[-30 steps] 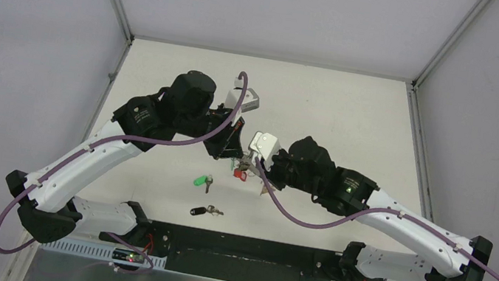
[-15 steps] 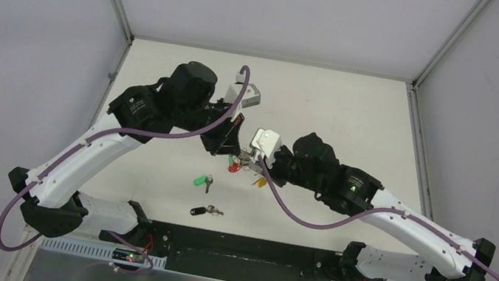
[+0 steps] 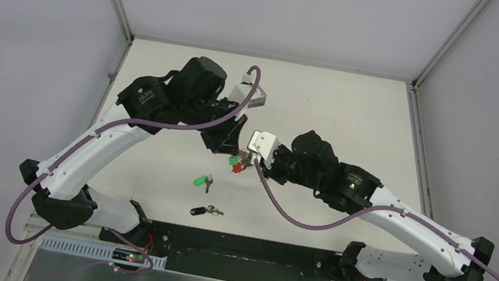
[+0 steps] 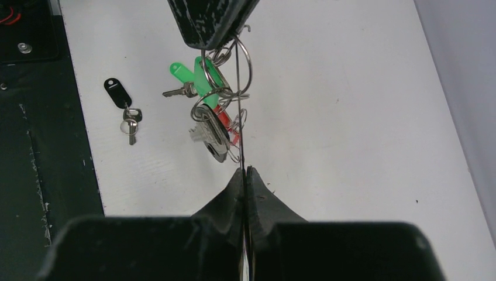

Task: Put the keys on the keyring

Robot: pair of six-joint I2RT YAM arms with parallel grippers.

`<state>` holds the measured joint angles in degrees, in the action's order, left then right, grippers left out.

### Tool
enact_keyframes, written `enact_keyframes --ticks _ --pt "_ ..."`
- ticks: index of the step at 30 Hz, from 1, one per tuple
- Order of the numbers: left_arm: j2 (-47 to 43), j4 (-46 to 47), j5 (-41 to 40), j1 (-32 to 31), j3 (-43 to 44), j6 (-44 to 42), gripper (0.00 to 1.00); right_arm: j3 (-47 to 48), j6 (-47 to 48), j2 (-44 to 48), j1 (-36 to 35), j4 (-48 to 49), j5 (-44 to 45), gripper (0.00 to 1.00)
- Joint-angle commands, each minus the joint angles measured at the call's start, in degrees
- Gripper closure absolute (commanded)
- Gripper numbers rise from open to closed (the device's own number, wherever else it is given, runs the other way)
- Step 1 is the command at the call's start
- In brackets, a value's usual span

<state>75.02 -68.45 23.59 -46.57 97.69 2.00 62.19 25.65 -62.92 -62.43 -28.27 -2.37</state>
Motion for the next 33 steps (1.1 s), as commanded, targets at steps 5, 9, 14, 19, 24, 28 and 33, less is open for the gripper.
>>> enact_keyframes --ticks 5,9,14,19,24,28,33 --pt "1.82 -9.11 -5.65 -0.06 9.95 4.88 1.0 5.48 1.74 -1.83 1.52 -3.77 10.16 1.0" --pt "2.46 -10.14 -5.67 -0.1 11.1 5.48 1.0 6.35 1.66 -2.02 1.53 -2.86 10.89 1.0" --pt "0.27 -8.34 -10.31 -0.1 10.57 7.62 0.8 6.7 -2.03 -1.42 1.53 -2.56 10.28 1.0" --pt "-9.24 4.33 -12.15 -0.08 0.71 13.27 0.46 4.36 -11.78 0.33 1.61 -0.46 7.52 1.0" --pt "-22.42 25.97 -12.02 -0.1 -18.71 22.16 0.32 0.59 -22.06 2.63 1.61 1.92 4.47 1.0" --pt "-28.04 39.77 -10.3 -0.06 -30.97 29.02 0.33 -2.66 -29.48 4.69 1.61 4.28 1.03 1.0" --pt "-28.43 48.71 -6.5 -0.1 -38.98 35.06 0.47 -5.78 -35.12 7.33 1.77 6.24 0.09 1.0"
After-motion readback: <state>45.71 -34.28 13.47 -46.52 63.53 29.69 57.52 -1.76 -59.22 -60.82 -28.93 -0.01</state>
